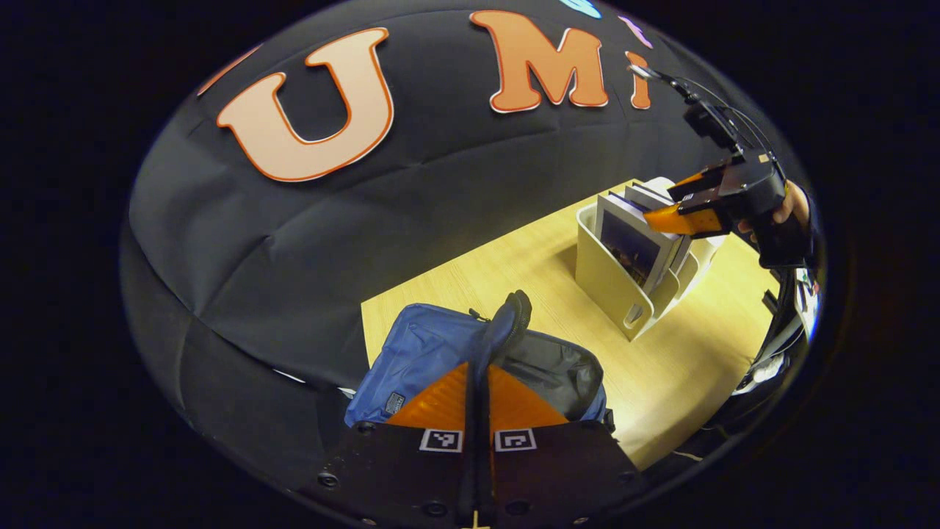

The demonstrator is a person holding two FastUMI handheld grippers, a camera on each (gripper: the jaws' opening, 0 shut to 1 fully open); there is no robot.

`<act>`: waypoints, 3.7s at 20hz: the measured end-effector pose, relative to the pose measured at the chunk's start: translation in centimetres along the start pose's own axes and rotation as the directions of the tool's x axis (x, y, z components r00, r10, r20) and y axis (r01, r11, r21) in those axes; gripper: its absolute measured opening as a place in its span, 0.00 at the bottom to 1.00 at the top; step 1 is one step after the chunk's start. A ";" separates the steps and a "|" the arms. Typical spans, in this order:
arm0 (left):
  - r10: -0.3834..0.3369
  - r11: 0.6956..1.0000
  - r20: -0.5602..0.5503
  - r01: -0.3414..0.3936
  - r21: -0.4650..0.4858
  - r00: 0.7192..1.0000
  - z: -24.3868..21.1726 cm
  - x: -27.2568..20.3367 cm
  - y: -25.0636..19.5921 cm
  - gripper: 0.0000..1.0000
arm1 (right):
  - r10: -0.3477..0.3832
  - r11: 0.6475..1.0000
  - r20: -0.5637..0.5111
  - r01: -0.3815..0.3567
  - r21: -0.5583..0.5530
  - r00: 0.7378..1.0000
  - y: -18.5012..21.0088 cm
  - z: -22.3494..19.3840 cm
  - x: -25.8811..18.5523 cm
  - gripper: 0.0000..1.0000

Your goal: Open the schoolbag, grab two books from the bookshelf and put them into the schoolbag.

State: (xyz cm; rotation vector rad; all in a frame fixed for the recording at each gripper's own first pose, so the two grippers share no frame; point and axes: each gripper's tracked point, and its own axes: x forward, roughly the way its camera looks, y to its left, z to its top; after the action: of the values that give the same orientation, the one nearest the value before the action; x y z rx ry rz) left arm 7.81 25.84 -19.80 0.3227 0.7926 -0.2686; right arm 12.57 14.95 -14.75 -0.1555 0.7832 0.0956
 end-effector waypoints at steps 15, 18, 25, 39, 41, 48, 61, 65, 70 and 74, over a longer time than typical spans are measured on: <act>-0.078 0.996 0.051 0.080 -0.025 0.996 1.1 -0.7 2.5 0.02 | -0.072 0.995 -0.296 0.051 -0.080 0.952 0.9 -2.1 5.1 0.94; -0.093 0.995 0.046 0.095 -0.030 0.995 0.9 -0.1 1.8 0.02 | -0.049 0.998 -0.373 0.030 -0.056 0.927 1.6 -3.1 5.9 0.82; -0.109 0.993 0.048 0.111 -0.037 0.993 0.2 0.2 0.7 0.02 | 0.034 0.999 -0.511 -0.019 0.035 0.859 2.1 -3.6 5.1 0.35; -0.107 0.992 0.051 0.110 -0.057 0.993 -0.4 0.0 -0.3 0.02 | 0.180 0.982 -0.435 -0.136 0.131 0.882 -1.4 0.1 -2.8 0.27; -0.104 0.993 0.049 0.107 -0.054 0.993 -0.5 0.0 -0.3 0.02 | 0.199 0.976 -0.390 -0.147 0.158 0.899 -2.7 1.3 -4.6 0.27; -0.091 0.994 0.043 0.094 -0.063 0.995 -0.4 0.0 -0.4 0.01 | 0.289 0.935 -0.182 -0.236 0.266 0.940 -5.1 5.5 -11.9 0.27; -0.057 0.992 0.027 0.059 -0.110 0.998 -0.4 -0.2 -1.3 0.02 | 0.508 0.826 -0.044 -0.472 0.308 0.860 3.0 3.0 -14.6 0.27; -0.020 0.989 0.035 0.025 -0.148 0.999 -0.4 -0.2 -0.9 0.02 | 0.547 0.803 -0.083 -0.494 0.334 0.833 6.1 -0.2 -13.8 0.27; -0.009 0.981 0.018 0.013 -0.194 1.000 -0.2 -0.1 -0.9 0.01 | 0.596 0.757 -0.101 -0.514 0.404 0.797 10.0 -3.4 -13.0 0.27; 0.003 0.988 0.009 -0.002 -0.158 1.000 0.6 -0.3 -0.8 0.01 | 0.632 0.698 -0.104 -0.505 0.508 0.768 14.0 -6.3 -12.3 0.26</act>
State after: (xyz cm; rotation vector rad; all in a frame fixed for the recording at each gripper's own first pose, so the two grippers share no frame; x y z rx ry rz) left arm 7.68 24.93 -19.31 0.1734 0.7989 -0.2034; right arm -2.49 27.30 -11.96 0.5539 1.0925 0.4967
